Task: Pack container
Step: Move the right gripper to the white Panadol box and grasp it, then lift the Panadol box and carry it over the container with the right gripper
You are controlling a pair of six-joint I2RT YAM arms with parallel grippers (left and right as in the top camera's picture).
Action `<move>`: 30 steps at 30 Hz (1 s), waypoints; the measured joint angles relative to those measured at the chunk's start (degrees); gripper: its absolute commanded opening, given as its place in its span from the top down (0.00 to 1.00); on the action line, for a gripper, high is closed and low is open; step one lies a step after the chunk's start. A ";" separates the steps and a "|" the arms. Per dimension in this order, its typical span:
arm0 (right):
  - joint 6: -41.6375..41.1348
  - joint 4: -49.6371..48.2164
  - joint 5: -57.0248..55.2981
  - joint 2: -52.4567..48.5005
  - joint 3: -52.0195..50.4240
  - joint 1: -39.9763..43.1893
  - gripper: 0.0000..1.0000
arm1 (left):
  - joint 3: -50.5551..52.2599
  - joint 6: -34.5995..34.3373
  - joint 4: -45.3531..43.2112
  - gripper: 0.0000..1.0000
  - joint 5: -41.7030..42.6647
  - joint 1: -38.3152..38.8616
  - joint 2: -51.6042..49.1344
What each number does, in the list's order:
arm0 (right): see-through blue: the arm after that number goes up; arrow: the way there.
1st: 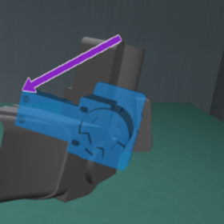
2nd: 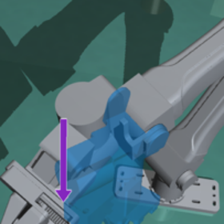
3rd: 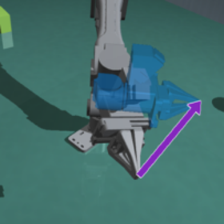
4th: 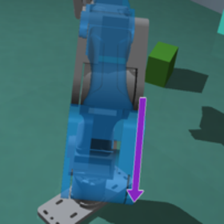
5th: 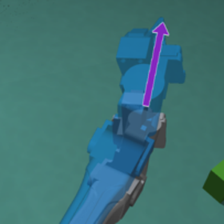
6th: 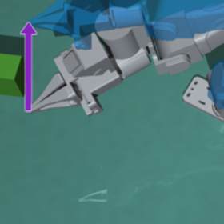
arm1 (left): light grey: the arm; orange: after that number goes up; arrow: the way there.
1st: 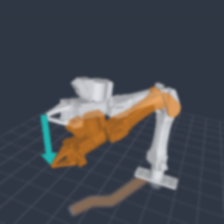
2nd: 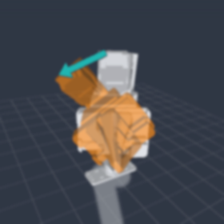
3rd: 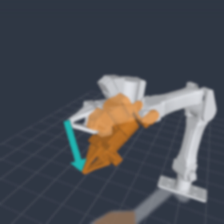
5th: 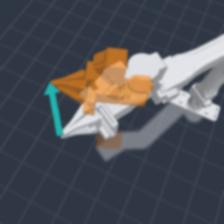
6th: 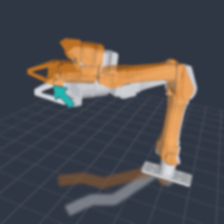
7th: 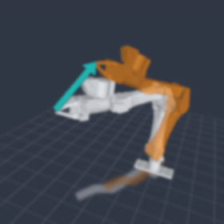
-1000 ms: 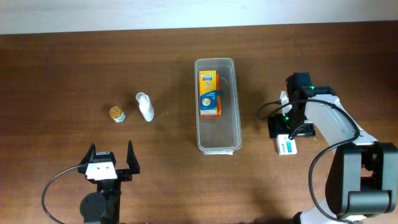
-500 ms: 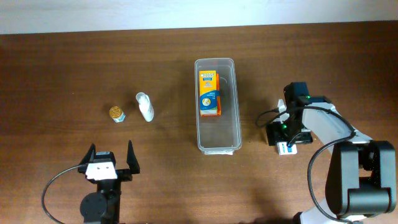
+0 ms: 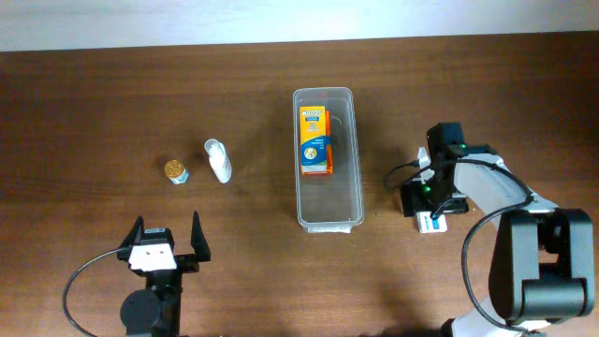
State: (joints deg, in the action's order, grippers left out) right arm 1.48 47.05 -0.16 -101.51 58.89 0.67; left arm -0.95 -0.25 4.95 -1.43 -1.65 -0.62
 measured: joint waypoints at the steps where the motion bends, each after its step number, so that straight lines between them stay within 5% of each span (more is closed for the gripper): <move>1: -0.07 -0.04 0.00 -0.37 0.00 0.00 0.24 | 0.00 0.00 0.00 0.01 0.00 0.00 0.00; 30: -1.49 -0.85 0.17 -1.01 0.02 0.00 0.56 | 0.00 0.00 0.00 0.01 0.02 0.00 0.00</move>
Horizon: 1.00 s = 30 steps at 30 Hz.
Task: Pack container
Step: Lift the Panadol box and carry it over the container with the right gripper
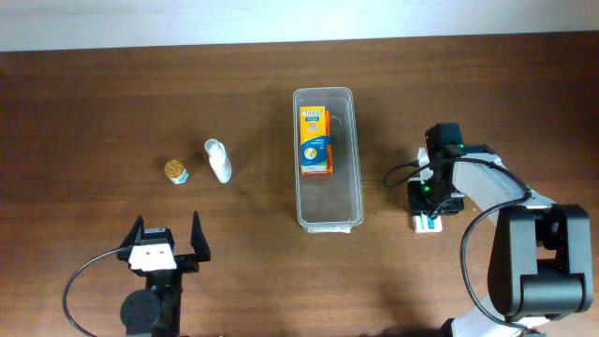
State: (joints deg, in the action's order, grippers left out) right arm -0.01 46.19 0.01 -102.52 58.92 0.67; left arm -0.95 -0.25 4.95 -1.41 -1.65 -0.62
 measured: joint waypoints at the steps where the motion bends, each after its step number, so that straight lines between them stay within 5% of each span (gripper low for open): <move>1: -0.02 0.02 0.00 0.00 0.00 0.00 0.58 | 0.00 0.00 0.00 0.01 -0.02 0.00 0.00; 10: -0.04 7.10 0.07 -0.66 7.78 0.00 0.53 | 0.00 0.00 0.00 0.01 0.00 0.00 0.00; 20: -1.31 30.97 7.43 -0.94 34.23 -0.37 0.53 | 0.00 0.00 0.00 0.01 -0.02 0.00 0.00; 30: -10.29 43.80 9.22 -0.94 47.71 -10.01 0.53 | 0.00 0.00 0.00 0.01 -0.02 0.00 0.00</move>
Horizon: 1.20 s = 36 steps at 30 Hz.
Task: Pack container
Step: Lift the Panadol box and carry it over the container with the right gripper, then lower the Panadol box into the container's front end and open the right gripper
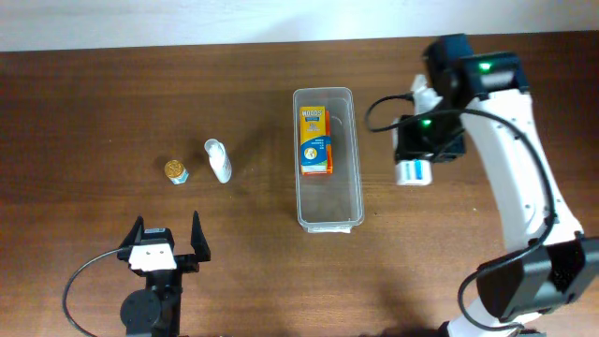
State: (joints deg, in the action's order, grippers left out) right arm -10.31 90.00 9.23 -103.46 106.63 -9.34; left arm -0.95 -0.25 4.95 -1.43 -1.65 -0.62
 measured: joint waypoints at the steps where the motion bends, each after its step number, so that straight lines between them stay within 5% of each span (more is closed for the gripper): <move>1: -1.16 0.31 0.11 0.00 0.00 -1.49 0.53 | 0.00 0.00 0.00 0.01 0.00 0.00 0.00; 15: -16.31 -8.74 -0.33 0.00 -0.35 -17.00 0.53 | 0.00 0.00 0.00 0.01 0.00 0.00 0.00; 36: -18.45 -10.78 -3.87 -11.15 -0.79 -23.41 0.53 | 0.00 0.00 0.00 0.01 0.00 0.00 0.00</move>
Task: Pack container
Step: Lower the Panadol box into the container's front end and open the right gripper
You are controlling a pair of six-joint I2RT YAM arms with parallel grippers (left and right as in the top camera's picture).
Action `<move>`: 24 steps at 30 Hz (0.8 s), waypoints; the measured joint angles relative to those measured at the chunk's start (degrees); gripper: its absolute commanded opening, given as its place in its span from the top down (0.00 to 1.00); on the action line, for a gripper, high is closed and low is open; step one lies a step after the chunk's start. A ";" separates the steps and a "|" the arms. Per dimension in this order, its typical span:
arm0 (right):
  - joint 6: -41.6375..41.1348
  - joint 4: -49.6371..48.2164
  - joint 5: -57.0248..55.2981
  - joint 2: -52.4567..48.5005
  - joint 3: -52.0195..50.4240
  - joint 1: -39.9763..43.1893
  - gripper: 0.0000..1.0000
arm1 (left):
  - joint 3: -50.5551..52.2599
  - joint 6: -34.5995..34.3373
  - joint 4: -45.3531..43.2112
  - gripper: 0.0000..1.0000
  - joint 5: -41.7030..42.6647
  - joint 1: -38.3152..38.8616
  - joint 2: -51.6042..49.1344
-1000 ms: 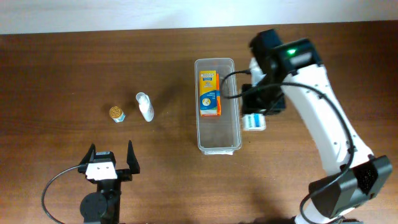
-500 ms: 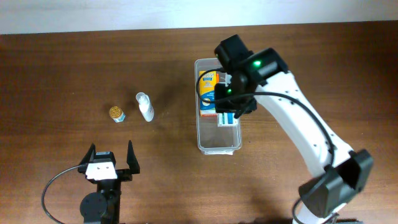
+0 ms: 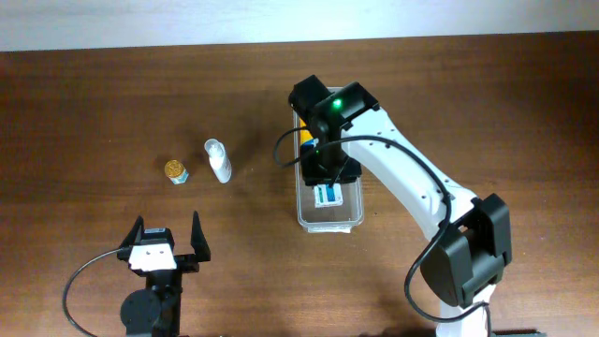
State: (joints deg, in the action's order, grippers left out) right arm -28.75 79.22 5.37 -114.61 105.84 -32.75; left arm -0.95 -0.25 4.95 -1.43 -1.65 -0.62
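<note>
A clear plastic container (image 3: 327,221) stands upright at the table's middle with an orange box (image 3: 306,139) lying in its far half, mostly covered by my right arm. My right gripper (image 3: 328,194) hangs over the container's near half, shut on a small white and blue box (image 3: 328,196). To the left on the wood lie a small white bottle (image 3: 218,160) and a little jar with a gold lid (image 3: 175,170). My left gripper (image 3: 167,240) sits open near the front edge, well away from these things.
The dark wooden table (image 3: 487,112) ends at a pale strip along the far edge. My right arm's base (image 3: 463,271) stands at the front right, its links reaching across to the container.
My right gripper has moved left with the white and blue box, from beside the container's right side to over its near half. The left arm has not moved.
My right gripper was down at the white and blue box on the table at the right, and stayed on it a second later. Then it held the box lifted, nearer the container. Now the box hangs over the container's near half.
</note>
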 measured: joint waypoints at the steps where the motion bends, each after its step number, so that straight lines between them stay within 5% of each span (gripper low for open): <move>1: 0.00 0.00 -0.04 0.00 0.00 -0.13 0.53 | 0.00 0.00 0.00 0.01 0.00 0.00 0.00; 24: -1.27 -6.16 -0.63 -0.02 -7.82 -0.26 0.53 | 0.00 0.00 0.00 0.01 0.02 0.00 0.00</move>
State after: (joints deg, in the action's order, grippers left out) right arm -30.02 73.06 4.73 -114.63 98.02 -33.01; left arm -0.95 -0.25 4.95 -1.41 -1.65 -0.62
